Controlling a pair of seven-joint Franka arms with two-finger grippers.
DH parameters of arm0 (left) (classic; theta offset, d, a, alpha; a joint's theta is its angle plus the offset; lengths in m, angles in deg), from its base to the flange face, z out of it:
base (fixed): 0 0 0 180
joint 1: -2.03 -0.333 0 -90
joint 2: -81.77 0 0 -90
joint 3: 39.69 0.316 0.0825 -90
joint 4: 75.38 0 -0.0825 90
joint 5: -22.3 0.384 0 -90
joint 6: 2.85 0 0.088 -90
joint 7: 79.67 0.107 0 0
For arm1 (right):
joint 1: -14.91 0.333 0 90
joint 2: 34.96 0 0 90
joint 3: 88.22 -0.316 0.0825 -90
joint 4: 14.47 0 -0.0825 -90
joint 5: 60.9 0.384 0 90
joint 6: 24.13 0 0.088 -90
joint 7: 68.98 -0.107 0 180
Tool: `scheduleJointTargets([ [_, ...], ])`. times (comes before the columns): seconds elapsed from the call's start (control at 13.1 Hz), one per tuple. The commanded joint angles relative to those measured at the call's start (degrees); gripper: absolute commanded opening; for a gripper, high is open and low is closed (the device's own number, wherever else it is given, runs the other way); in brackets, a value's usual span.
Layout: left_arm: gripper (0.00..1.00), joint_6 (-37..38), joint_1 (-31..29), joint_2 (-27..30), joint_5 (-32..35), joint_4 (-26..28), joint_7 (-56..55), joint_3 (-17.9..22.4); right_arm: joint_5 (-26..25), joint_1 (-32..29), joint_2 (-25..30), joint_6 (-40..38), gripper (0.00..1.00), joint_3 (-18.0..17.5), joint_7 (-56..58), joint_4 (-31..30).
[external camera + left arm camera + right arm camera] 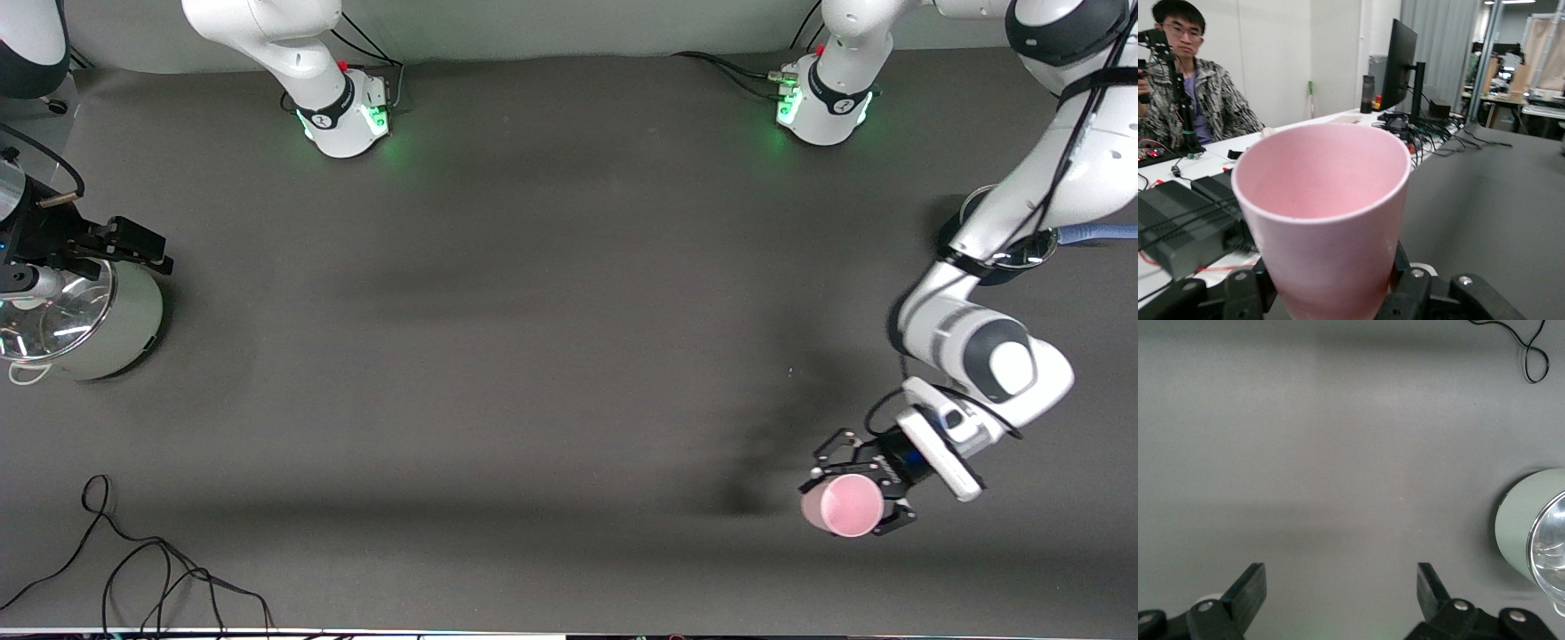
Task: Transfer pink cup from left to right arm
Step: 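Lift the pink cup with the left gripper toward the table middle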
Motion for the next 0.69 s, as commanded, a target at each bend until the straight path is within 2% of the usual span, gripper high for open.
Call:
scheduleJointTargets([
  [0.0, 0.06, -15.4, 0.5, 1.6, -5.2, 4.7, -0.6, -9.9, -0.8, 0.5, 0.0, -0.5, 1.00, 0.3, -0.3, 0.6],
  [0.23, 0.05, -30.9, 5.6, 2.0, -11.1, 5.2, -1.0, -17.5, -0.8, 0.5, 0.0, -0.5, 1.00, 0.3, -0.3, 0.6],
  [0.46, 0.06, -36.9, 10.5, 2.4, -16.0, 5.4, -1.0, -22.5, -0.8, 0.6, 0.0, -0.5, 1.00, 0.3, -0.3, 0.6],
  [0.61, 0.05, -41.4, 15.0, 3.3, -16.3, 5.5, -1.1, -24.1, -0.8, 0.8, 0.1, -0.5, 1.00, 0.2, -1.7, 0.7],
])
